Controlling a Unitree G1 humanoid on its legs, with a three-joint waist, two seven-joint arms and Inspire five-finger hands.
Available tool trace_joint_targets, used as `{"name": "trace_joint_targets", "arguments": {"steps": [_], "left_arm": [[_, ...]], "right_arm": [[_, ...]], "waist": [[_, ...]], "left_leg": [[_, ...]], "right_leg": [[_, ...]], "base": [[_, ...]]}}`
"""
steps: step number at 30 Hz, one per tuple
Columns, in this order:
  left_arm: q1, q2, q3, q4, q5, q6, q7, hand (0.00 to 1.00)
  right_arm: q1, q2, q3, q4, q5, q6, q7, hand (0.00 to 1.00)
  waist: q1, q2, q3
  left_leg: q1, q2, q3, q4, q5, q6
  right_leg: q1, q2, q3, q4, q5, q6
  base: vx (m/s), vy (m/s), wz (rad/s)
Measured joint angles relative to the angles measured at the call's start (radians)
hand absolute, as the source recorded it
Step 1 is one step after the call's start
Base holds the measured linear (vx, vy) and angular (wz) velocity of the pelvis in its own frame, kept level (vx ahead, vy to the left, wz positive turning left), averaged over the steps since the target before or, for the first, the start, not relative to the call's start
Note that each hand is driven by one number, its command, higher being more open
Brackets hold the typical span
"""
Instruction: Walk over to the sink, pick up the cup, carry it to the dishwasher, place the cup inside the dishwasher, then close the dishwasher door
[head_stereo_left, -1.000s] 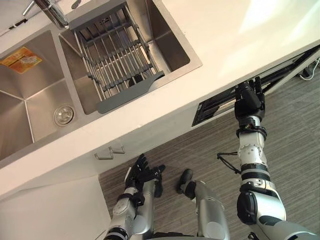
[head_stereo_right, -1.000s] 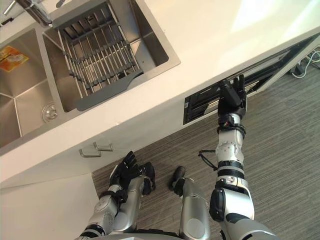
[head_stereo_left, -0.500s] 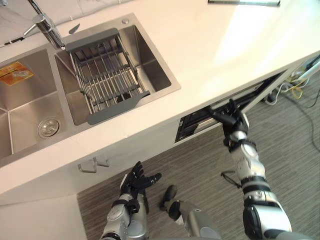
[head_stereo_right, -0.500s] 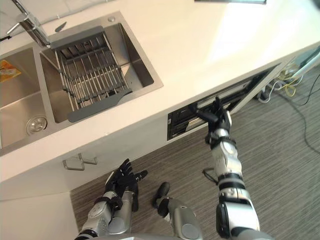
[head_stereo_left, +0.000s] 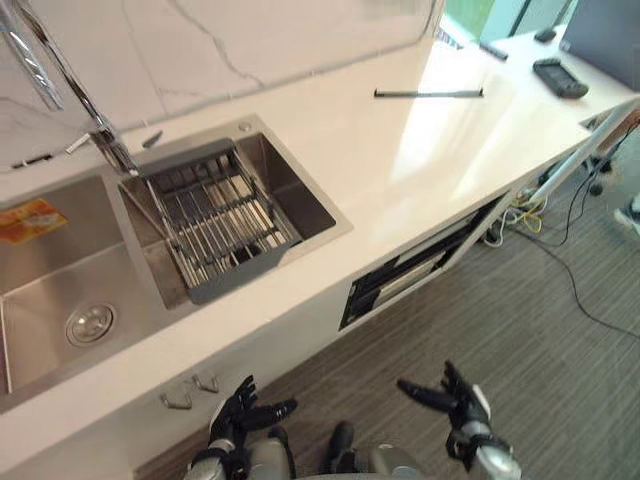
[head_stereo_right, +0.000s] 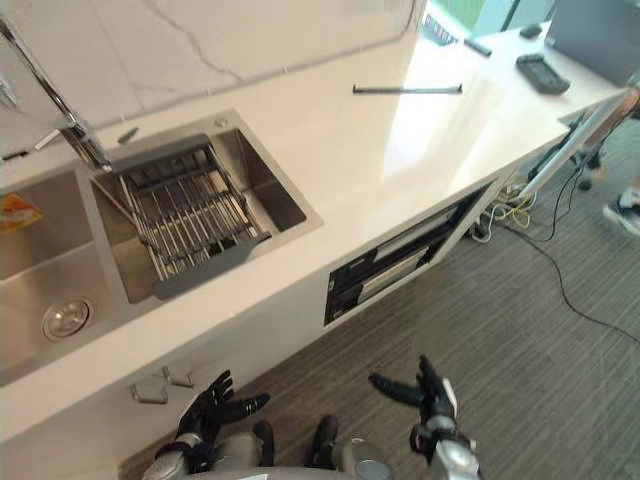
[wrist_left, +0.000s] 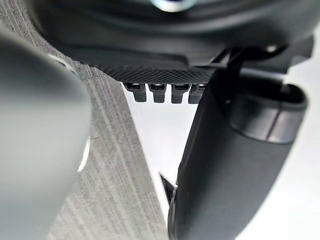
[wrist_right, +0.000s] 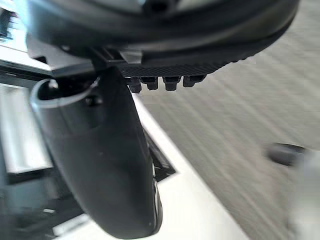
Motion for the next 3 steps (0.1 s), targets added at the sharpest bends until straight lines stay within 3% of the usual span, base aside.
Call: {"name": "trace_joint_targets", "arguments": {"steps": [3], "left_arm": [[0.004,-0.001,0.022,0.018,0.029,-0.009,-0.001,1.00]], "right_arm": [[0.012,0.024,-0.046,0.101,-0.017,-0.044,0.006,1.00]], "waist": [[-0.001,0.001,-0.017]], "left_leg": [[0.047,-0.025,0.002,-0.056,0.020,0.015]], "right_leg": [[0.026,-0.017,0.010,-0.012,0.006,0.009]], "base": [[0.02,0.125,0.04]]}}
